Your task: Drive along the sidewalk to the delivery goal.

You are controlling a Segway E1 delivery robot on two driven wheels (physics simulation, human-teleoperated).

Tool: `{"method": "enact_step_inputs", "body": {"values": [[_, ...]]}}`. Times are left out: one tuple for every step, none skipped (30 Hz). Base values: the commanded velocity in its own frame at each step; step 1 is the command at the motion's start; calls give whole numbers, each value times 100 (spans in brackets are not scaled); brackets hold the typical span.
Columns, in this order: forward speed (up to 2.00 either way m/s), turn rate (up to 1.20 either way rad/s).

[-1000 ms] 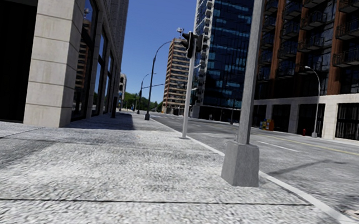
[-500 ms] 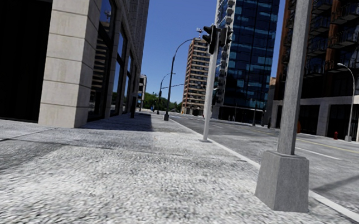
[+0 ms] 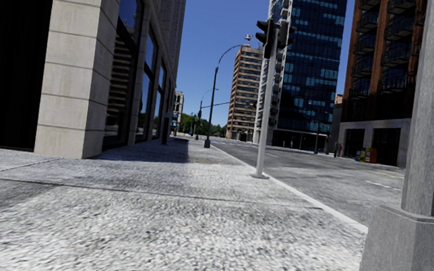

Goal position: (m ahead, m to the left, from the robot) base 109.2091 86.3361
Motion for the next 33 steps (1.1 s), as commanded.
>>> {"method": "enact_step_inputs", "body": {"values": [[200,0],[200,0],[200,1],[200,15],[200,24],[200,24],[200,27],[200,27],[200,28],[200,28],[200,28],[200,28],[200,28],[200,31],[200,31],[200,32],[200,34],[200,34],[200,34],[200,34],[200,34],[200,35],[200,35],[200,35],[200,35],[200,35],[200,35],[200,35],[200,35],[200,35],[200,35],[200,35],[200,35]]}}
